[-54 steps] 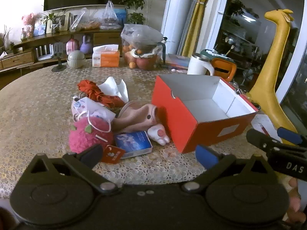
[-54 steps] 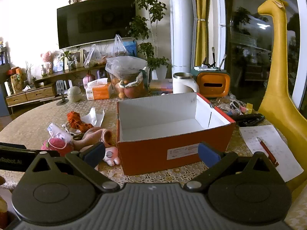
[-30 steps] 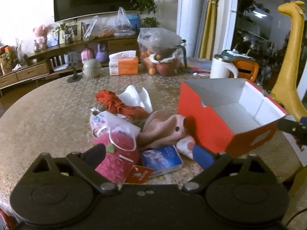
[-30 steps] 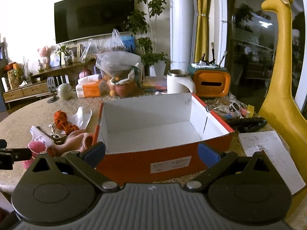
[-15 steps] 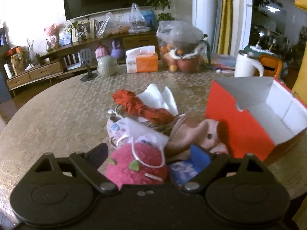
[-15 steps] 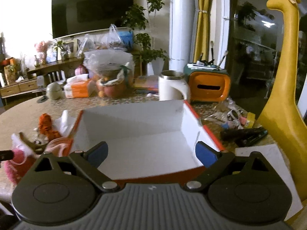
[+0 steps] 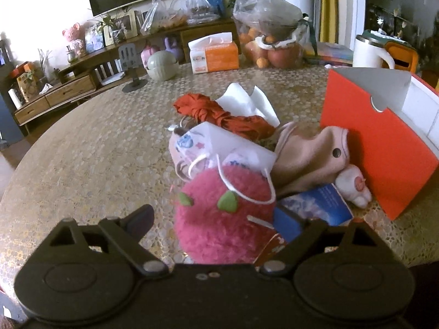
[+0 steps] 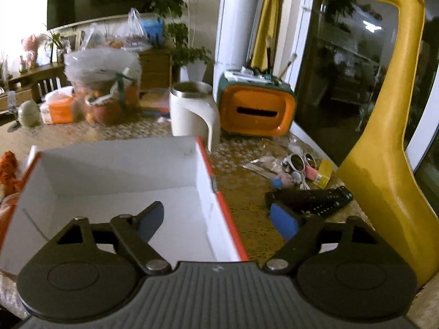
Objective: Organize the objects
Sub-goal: 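Move the right tool to the shoebox and hold it steady, then grasp the pink fuzzy ball with the left gripper and lift it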
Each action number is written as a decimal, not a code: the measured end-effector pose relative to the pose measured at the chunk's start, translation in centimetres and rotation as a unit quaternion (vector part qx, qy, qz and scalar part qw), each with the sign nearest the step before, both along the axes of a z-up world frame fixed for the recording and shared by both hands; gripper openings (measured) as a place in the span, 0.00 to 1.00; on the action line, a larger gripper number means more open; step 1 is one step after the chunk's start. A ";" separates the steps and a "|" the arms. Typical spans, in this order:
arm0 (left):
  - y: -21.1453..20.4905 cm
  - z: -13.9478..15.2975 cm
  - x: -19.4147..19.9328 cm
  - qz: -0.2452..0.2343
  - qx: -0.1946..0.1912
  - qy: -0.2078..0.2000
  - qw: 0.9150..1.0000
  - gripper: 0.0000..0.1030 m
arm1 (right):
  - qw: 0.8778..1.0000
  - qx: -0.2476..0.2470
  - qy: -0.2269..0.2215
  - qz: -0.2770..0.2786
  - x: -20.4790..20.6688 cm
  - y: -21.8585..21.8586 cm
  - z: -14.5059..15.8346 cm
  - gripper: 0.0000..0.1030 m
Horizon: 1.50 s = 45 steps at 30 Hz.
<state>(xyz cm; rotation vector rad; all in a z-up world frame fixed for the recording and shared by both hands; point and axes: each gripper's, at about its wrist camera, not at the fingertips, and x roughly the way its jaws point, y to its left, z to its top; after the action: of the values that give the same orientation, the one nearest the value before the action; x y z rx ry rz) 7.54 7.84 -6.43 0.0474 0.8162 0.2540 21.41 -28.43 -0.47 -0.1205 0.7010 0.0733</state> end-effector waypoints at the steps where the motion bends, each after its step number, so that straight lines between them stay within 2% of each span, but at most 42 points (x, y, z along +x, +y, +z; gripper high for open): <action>1: 0.0 -0.1 0.0 -0.001 0.002 0.001 1.000 0.92 | 1.000 0.001 0.011 0.001 0.6 -0.3 -0.3 0.71; 6: -0.3 -0.6 0.4 -0.009 0.014 0.006 1.000 0.93 | 0.998 0.004 0.062 0.006 2.9 -0.7 -2.3 0.56; 10: -0.1 -0.9 0.4 -0.008 0.014 0.006 1.000 0.95 | 0.996 0.011 0.092 0.000 3.9 -1.2 -3.6 0.34; 14: 0.0 -1.0 0.5 -0.011 0.013 0.005 1.000 0.96 | 0.994 0.014 0.104 -0.004 4.2 -1.4 -4.2 0.26; 16: 0.0 -1.1 0.4 -0.014 0.015 0.005 1.000 0.96 | 0.994 0.010 0.107 -0.007 4.1 -1.3 -4.3 0.19; 25: 0.4 -1.2 0.3 -0.016 0.009 0.002 1.000 0.99 | 0.994 0.002 0.108 0.001 2.3 -0.5 -4.0 0.13; 30: 0.5 -2.0 1.1 -0.037 0.000 0.010 0.999 0.99 | 0.994 -0.002 0.109 0.002 1.2 0.0 -4.0 0.12; 31: 0.6 -2.2 1.2 -0.039 -0.003 0.014 0.999 0.97 | 0.994 -0.003 0.109 0.001 1.1 0.0 -4.0 0.12; 33: 0.8 -2.3 1.2 -0.044 -0.015 0.014 0.999 0.82 | 0.994 -0.003 0.110 0.000 1.0 0.1 -3.9 0.12; 36: 0.9 -2.0 0.9 -0.046 -0.029 0.012 0.998 0.73 | 0.994 -0.005 0.110 -0.001 0.9 0.2 -3.9 0.12; 39: 0.9 -1.6 0.5 -0.046 -0.028 0.009 0.999 0.69 | 0.994 -0.005 0.110 -0.002 0.9 0.2 -3.9 0.12; 45: 1.1 0.2 -0.7 -0.046 -0.040 0.013 0.998 0.67 | 0.994 -0.008 0.108 0.000 0.8 0.3 -3.8 0.12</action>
<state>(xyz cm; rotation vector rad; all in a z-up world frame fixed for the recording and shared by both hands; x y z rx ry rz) 6.85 8.97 -6.22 0.0141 0.8477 0.1339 22.24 -28.16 -4.24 -0.1284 0.9175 0.0818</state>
